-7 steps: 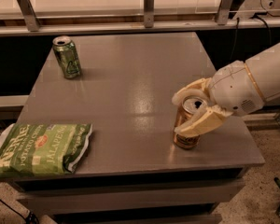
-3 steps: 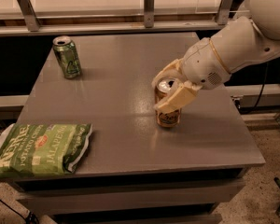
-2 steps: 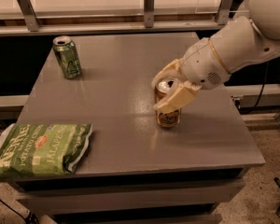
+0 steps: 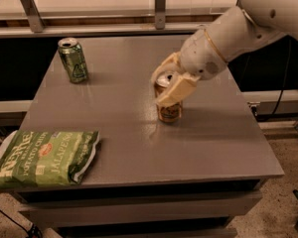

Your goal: Move orange can near green can

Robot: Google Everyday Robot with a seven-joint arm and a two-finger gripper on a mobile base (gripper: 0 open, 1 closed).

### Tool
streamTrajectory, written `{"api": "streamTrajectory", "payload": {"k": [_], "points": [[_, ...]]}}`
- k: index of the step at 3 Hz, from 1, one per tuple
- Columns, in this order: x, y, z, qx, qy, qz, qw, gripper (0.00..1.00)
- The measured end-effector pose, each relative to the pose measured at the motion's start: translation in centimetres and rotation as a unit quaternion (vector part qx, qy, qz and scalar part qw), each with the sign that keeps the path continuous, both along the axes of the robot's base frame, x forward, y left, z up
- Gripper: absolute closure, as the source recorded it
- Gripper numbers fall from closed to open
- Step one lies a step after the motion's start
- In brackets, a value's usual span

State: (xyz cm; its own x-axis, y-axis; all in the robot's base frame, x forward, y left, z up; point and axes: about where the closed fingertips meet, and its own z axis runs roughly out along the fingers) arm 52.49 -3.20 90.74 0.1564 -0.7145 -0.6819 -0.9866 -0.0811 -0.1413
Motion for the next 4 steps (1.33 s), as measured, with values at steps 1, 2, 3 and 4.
{"api": "streamTrajectory", "payload": {"k": [1, 2, 3, 4], "points": [[5.0, 1.8, 1.4, 0.022, -0.015, 0.011, 0.9996, 1.0], [9.1, 4.4, 1.9, 0.05, -0.029, 0.025, 0.998, 1.0], [9.1, 4.4, 1.9, 0.05, -0.028, 0.025, 0.998, 1.0], [10.5, 5.8, 1.7, 0.075, -0.031, 0.027, 0.9963, 1.0]]}}
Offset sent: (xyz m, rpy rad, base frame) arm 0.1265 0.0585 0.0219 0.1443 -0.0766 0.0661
